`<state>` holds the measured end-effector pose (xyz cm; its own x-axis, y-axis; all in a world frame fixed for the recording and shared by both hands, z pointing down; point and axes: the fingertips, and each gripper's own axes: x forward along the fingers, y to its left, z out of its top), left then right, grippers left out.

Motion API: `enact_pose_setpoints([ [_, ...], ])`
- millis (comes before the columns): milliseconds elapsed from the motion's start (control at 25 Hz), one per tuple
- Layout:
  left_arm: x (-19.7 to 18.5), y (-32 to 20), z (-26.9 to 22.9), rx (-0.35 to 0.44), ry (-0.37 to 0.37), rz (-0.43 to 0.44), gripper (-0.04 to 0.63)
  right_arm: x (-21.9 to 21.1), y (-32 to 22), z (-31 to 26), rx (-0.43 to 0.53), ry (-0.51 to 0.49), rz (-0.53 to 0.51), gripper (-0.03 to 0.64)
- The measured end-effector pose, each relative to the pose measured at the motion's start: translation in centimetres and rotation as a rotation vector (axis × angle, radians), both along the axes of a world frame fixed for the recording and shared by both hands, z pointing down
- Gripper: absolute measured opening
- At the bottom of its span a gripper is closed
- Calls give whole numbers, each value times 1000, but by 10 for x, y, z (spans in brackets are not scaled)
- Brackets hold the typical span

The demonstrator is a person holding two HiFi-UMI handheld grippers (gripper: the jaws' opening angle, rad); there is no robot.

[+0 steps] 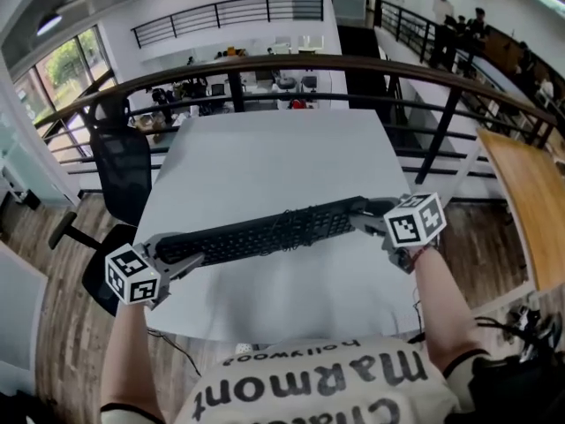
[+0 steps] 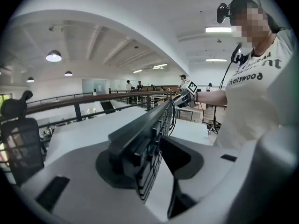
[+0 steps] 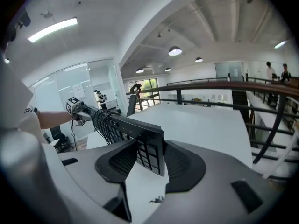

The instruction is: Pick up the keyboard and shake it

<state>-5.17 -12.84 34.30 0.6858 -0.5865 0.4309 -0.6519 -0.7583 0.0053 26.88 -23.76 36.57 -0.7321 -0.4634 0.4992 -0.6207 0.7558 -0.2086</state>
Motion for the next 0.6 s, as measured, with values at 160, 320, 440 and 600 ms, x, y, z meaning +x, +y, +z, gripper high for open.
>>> enact_pose_setpoints([
  [160,5,-20,-64,138,-26,8,167,6,-15,-73,178,-28,34,193],
  [320,13,-29,-120,311,-64,26,172,16,-15,-133,359,-54,75,192],
  [440,17,-30,-161,449,-116,50,170,20,-12,-170,491,-50,100,192],
  [600,27,-28,-201,621,-211,69,164,31,-10,-204,655,-47,134,193],
])
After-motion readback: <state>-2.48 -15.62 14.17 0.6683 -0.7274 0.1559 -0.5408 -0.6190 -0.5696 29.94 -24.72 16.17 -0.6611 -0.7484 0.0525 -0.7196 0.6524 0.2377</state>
